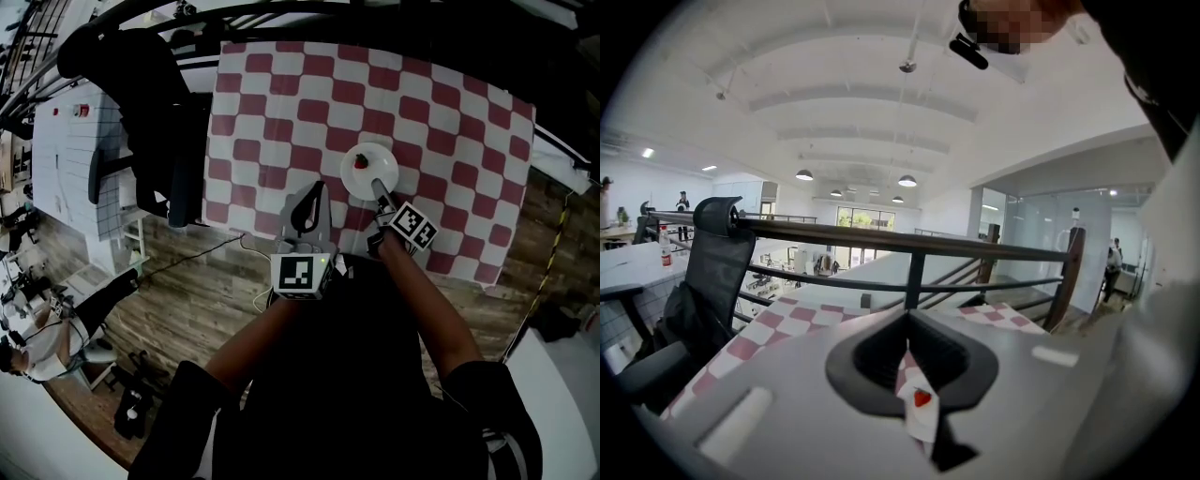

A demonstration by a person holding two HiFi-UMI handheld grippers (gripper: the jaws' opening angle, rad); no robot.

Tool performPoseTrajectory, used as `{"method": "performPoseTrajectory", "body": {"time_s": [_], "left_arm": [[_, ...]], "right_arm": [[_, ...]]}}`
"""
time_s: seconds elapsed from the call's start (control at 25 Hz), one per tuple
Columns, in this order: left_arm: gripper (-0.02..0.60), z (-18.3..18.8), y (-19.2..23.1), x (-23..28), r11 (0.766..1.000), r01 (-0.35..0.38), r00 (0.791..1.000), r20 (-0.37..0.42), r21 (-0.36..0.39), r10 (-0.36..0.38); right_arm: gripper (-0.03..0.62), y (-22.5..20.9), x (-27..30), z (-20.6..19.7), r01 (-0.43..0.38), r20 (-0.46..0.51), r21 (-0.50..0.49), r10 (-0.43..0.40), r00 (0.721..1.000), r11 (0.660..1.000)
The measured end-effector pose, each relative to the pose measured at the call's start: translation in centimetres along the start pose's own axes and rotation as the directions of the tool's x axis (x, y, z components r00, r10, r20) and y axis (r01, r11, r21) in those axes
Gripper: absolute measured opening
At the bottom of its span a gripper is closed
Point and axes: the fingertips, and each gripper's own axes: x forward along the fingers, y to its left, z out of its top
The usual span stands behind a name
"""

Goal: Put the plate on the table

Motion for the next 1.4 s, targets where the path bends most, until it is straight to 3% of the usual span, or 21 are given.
{"method": "performPoseTrajectory", "body": {"time_s": [0.28,0.56,0.64,0.88,1.0,1.16,1.4], "left_arm": [[0.009,0.2,0.6,-1.1,1.000,-0.002,1.000,0.011,0.000,0.002],[0.009,0.4,1.8,-3.3,0.998,0.033,0.999,0.040,-0.044,-0.031],[0.009,0.2,2.3,-4.5,0.997,0.046,0.998,0.042,-0.054,-0.043],[0.009,0.3,3.7,-8.2,0.994,0.078,0.995,0.066,-0.070,-0.074],[0.009,0.7,3.7,-10.1,0.990,0.120,0.991,0.077,-0.078,-0.114],[0.009,1.6,2.8,-11.9,0.982,0.169,0.981,0.115,-0.086,-0.159],[0.009,3.5,0.5,-13.9,0.970,0.240,0.955,0.187,-0.038,-0.229]], "right_arm": [[0.294,-0.2,-1.4,-0.2,0.068,0.013,-0.051,-0.068,0.998,0.996],[0.298,0.8,-3.9,-0.7,0.097,0.041,-0.117,-0.093,0.995,0.988],[0.226,2.8,-5.1,-0.8,0.062,0.072,-0.125,-0.054,0.996,0.990],[0.122,11.5,-9.5,-1.5,-0.051,0.176,-0.215,0.090,0.980,0.975],[0.017,15.3,-11.8,-2.8,-0.069,0.209,-0.285,0.132,0.969,0.956],[0.000,19.7,-14.6,-4.4,-0.074,0.237,-0.415,0.186,0.954,0.907],[-0.002,25.0,-18.6,-6.3,0.002,0.267,-0.696,0.257,0.929,0.718]]}}
